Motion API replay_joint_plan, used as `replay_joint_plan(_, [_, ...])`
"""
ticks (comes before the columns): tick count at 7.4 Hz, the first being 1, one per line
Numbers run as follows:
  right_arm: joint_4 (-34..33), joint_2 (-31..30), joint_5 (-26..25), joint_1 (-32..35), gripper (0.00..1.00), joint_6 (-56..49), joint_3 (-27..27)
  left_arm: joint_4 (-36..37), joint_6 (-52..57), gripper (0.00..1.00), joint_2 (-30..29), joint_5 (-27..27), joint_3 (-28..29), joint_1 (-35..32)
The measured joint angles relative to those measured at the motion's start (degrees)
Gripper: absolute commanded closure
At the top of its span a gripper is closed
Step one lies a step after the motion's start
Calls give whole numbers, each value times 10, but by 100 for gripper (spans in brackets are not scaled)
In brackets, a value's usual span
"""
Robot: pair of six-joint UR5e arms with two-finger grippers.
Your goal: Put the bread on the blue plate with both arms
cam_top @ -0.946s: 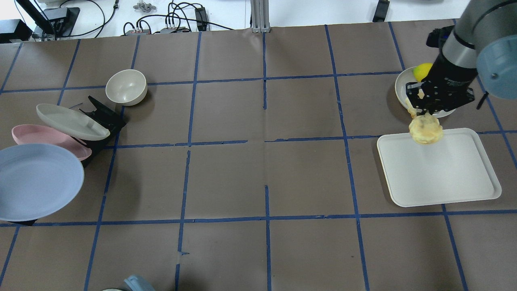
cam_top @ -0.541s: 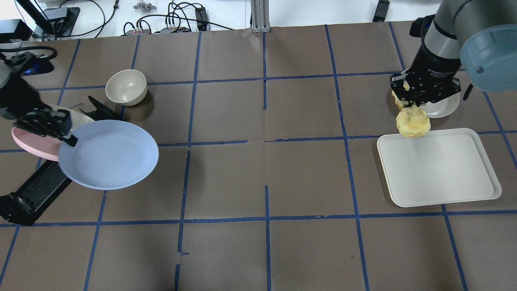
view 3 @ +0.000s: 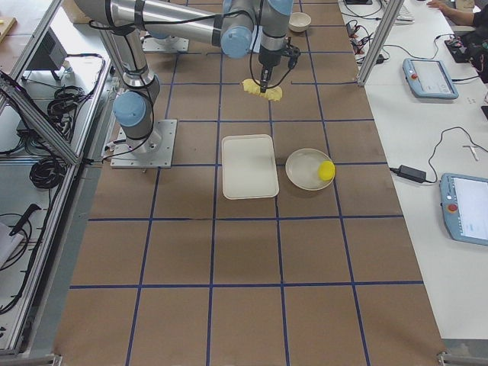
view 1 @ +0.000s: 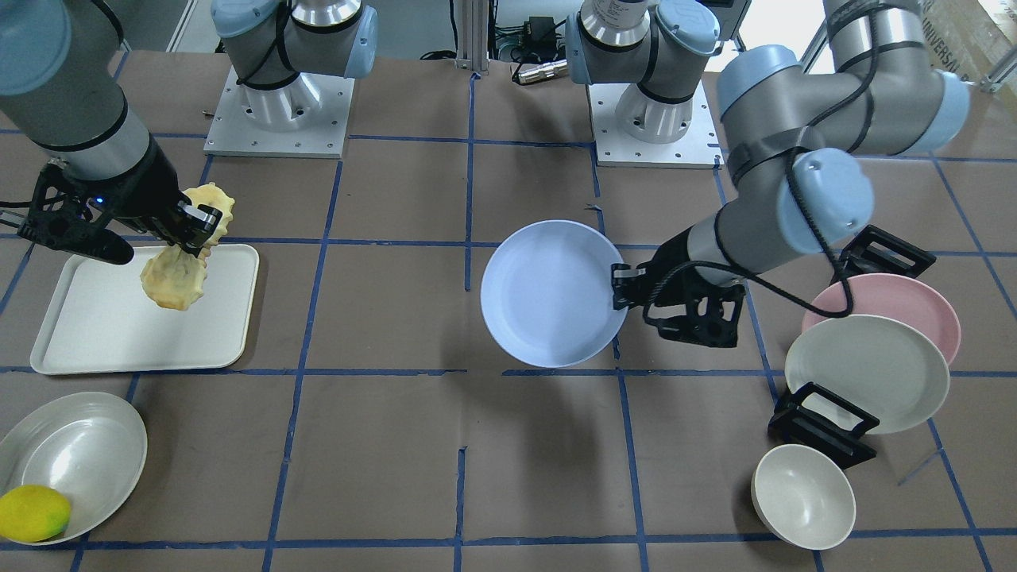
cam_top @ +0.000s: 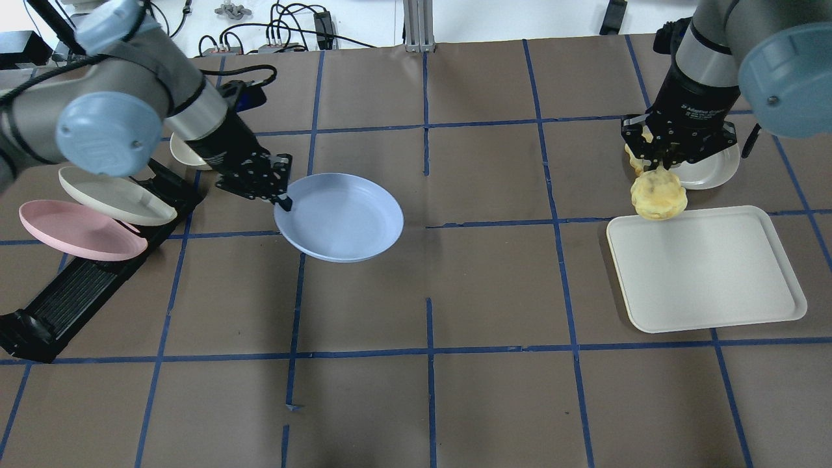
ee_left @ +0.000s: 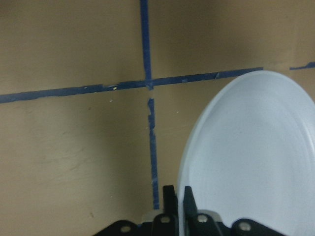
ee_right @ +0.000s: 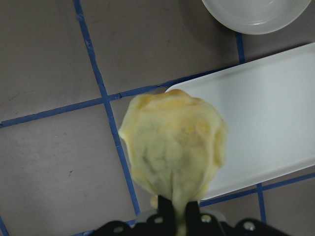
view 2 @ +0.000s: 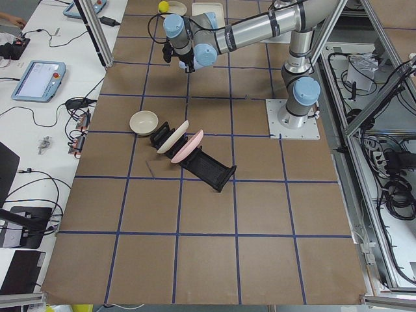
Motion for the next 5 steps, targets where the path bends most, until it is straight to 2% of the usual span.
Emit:
replay_joint_plan(2, [2,1,0,1,93,6,0,101,-77,87,-60,-17,2,-57])
replay_joint_plan(3, [2,1,-2,1,92,6,-1,140,-100,76,-86,-19,4,-73])
replay_joint_plan(4, [2,1,-4,0,92,6,-1,172,-118,25,-106,-20,5,-83])
replay_joint_plan(5, [1,1,-4,0,92,6,0,191,-127,1,-120,-19,6,-88])
